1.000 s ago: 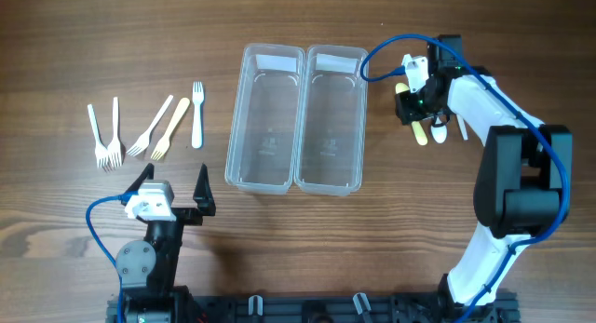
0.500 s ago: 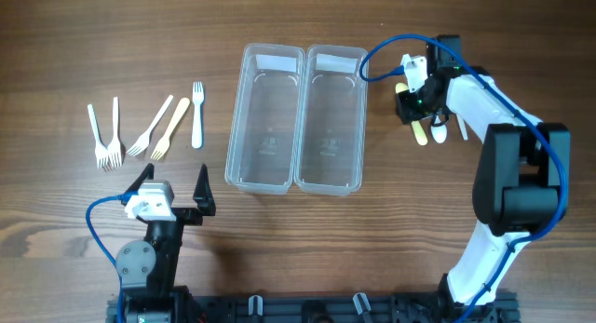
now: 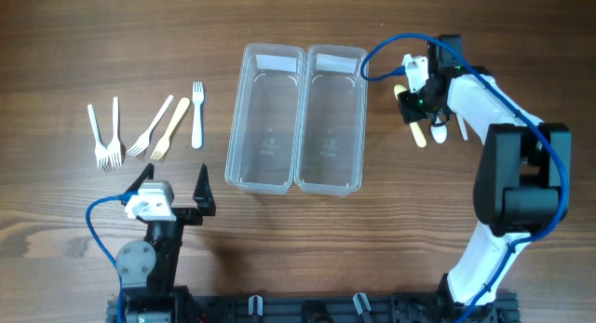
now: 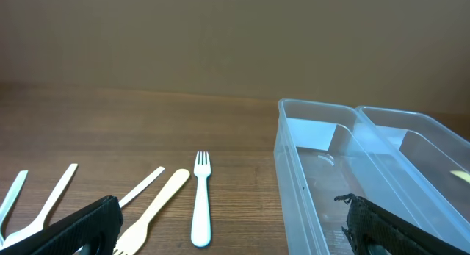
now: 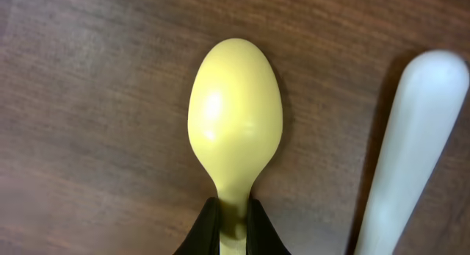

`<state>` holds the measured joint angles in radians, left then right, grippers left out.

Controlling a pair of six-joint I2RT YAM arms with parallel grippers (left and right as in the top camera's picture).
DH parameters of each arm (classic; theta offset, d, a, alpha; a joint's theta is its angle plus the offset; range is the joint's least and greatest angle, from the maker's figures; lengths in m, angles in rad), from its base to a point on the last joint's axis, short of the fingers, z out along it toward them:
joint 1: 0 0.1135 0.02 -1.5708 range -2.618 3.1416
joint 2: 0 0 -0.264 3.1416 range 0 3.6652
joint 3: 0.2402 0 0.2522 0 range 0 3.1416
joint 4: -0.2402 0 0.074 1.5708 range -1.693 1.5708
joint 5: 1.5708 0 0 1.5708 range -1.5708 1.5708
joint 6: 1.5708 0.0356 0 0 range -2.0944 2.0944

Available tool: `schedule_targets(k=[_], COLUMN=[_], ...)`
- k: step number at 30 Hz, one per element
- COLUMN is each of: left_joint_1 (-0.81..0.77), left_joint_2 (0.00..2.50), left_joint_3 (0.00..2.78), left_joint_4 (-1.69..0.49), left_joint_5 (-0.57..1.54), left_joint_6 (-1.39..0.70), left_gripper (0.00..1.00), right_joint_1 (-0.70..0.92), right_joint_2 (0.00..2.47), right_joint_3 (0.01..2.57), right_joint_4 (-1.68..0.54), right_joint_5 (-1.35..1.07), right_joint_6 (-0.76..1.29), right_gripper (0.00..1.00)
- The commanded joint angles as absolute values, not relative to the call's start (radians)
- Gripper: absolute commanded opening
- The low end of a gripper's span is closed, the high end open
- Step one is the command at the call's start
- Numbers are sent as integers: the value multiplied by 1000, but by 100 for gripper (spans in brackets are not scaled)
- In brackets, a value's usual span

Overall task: Pack container
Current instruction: 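Carry the yellow spoon left and drop it into the right container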

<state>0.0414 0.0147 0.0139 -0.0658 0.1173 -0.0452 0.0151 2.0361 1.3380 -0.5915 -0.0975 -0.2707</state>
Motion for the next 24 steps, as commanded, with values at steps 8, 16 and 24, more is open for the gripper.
schedule_targets(k=[8,16,24], left_joint_1=[42,42,42], left_joint_2=[10,10,10], left_joint_3=[6,6,6], left_joint_4=[-64,-64,-64], left_joint_5=[112,112,112], left_joint_6=[-30,-30,-30], left_gripper=[100,100,100], right_joint_1=[22,113,267], right_joint_2=[1642,1475,1526], right_joint_3=[1339,1339,1333], right_joint_4=[-621,-654,-598], right_joint_5=[-113,-246,-286], right_joint_6=[-177,44,277], right_gripper=[4,4,4])
